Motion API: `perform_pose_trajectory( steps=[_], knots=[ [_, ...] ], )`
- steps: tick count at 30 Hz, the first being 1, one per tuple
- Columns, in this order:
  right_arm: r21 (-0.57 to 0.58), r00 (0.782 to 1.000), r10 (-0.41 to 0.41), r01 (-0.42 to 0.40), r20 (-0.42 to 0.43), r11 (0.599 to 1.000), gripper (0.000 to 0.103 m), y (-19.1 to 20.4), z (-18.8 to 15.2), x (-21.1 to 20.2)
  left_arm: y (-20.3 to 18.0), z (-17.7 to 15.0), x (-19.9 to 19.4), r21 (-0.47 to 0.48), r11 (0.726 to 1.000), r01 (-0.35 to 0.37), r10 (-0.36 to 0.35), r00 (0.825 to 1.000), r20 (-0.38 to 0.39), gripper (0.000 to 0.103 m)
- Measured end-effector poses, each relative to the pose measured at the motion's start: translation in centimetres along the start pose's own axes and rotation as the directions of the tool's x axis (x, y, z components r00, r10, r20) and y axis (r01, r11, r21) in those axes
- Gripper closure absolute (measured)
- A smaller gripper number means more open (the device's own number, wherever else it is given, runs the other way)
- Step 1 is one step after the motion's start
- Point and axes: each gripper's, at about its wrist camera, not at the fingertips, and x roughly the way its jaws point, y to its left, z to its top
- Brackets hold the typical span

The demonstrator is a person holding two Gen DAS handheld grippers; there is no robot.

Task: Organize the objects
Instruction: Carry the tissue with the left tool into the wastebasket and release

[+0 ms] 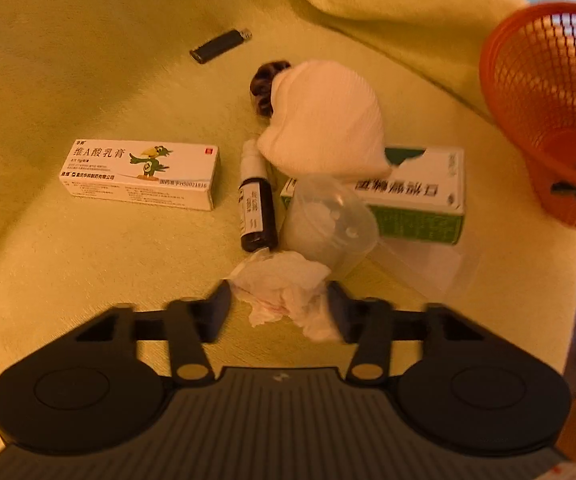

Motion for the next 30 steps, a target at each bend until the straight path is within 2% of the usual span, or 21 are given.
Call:
perform_pose_trajectory(
  steps=[1, 2, 4, 5, 8, 13, 18, 22, 26, 28, 30],
  knots=[
    [-0.001, 1.000, 0.000, 0.000, 0.000, 1.000, 0.102, 0.0, 0.0, 0.0, 0.0, -0.1, 0.0, 0.001, 1.000, 0.001, -0.001, 1.000, 0.000, 0.071],
    [-0.002, 1.000, 0.002, -0.002, -0.001, 1.000, 0.102, -0.1, -0.1, 0.0, 0.1, -0.1, -0.1, -0.006, 1.000, 0.006, -0.006, 1.000, 0.000, 0.080],
    [-0.008, 1.000, 0.004, -0.004, -0.003, 1.000, 0.102, 0.0, -0.1, 0.0, 0.2, -0.2, -0.6, -0.003, 1.000, -0.007, 0.007, 1.000, -0.007, 0.081],
    [-0.011, 1.000, 0.004, -0.004, -0.003, 1.000, 0.102, 0.0, -0.1, 0.0, 0.2, -0.2, -0.9, -0.001, 1.000, -0.011, 0.011, 1.000, -0.012, 0.092],
    [-0.027, 1.000, 0.000, 0.000, -0.002, 1.000, 0.102, 0.1, -0.2, -0.1, 0.8, -0.2, -2.6, -0.018, 1.000, -0.019, 0.019, 1.000, -0.018, 0.093],
    [-0.068, 1.000, -0.002, 0.002, 0.004, 0.998, 0.102, 0.5, -0.8, -0.3, 1.6, 1.0, -7.1, -0.026, 1.000, -0.009, 0.009, 1.000, 0.024, 0.093],
    [-0.082, 1.000, -0.006, 0.007, 0.013, 0.997, 0.102, 0.8, -1.3, -0.6, 0.4, 5.1, -11.1, 0.018, 0.996, 0.092, -0.093, 0.991, 0.099, 0.093],
    [-0.089, 1.000, -0.003, 0.004, 0.019, 0.996, 0.102, 1.0, -1.6, -0.6, -2.5, 9.8, -11.5, 0.092, 0.966, 0.242, -0.253, 0.958, 0.134, 0.092],
    [-0.081, 1.000, 0.000, 0.002, 0.023, 0.997, 0.102, 1.0, -1.8, -0.8, -6.5, 14.1, -10.5, 0.158, 0.909, 0.387, -0.405, 0.908, 0.108, 0.091],
    [-0.073, 1.000, 0.001, 0.001, 0.026, 0.997, 0.102, 0.9, -2.0, -0.9, -8.7, 15.7, -9.4, 0.159, 0.866, 0.474, -0.486, 0.873, 0.044, 0.084],
    [-0.066, 1.000, 0.002, 0.000, 0.027, 0.998, 0.102, 0.9, -2.1, -0.9, -10.6, 16.5, -9.0, 0.178, 0.840, 0.512, -0.525, 0.851, 0.029, 0.069]
  ],
)
